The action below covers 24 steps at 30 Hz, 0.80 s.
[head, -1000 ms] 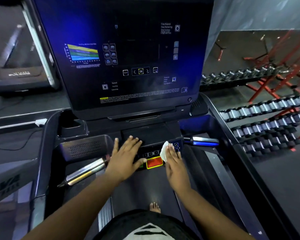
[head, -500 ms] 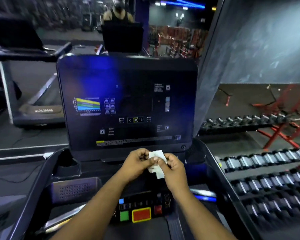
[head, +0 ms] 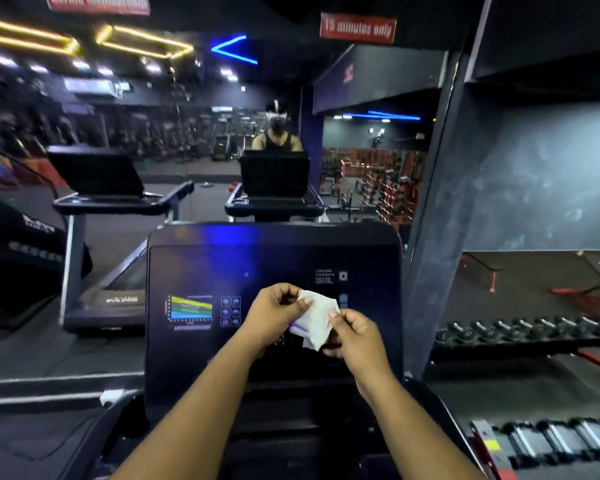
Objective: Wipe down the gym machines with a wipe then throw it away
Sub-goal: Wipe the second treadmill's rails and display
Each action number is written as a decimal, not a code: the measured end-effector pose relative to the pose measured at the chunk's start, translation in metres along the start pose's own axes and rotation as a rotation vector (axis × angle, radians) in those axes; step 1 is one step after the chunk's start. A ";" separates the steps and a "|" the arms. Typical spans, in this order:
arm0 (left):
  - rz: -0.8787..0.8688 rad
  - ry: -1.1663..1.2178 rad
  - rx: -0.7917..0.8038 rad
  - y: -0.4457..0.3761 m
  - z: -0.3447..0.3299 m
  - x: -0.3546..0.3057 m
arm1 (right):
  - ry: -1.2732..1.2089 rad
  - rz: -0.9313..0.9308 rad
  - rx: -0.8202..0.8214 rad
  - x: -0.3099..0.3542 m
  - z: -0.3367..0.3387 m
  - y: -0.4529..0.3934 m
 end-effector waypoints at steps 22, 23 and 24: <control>-0.146 -0.221 0.198 -0.131 -0.008 -0.062 | 0.054 0.094 -0.231 0.055 0.049 -0.093; -0.145 -0.241 0.179 -0.133 -0.007 -0.059 | 0.049 0.094 -0.237 0.054 0.056 -0.097; -0.148 -0.275 0.158 -0.136 -0.005 -0.059 | 0.045 0.096 -0.233 0.054 0.062 -0.101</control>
Point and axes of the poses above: each hand's wrist, its own y-axis away from the middle knuckle, its own z-axis out of the back of the hand, x = y × z, the point moved 8 cm from there along -y, towards the middle knuckle, and after that the axes turned 15 degrees about x, right-handed, at the moved point
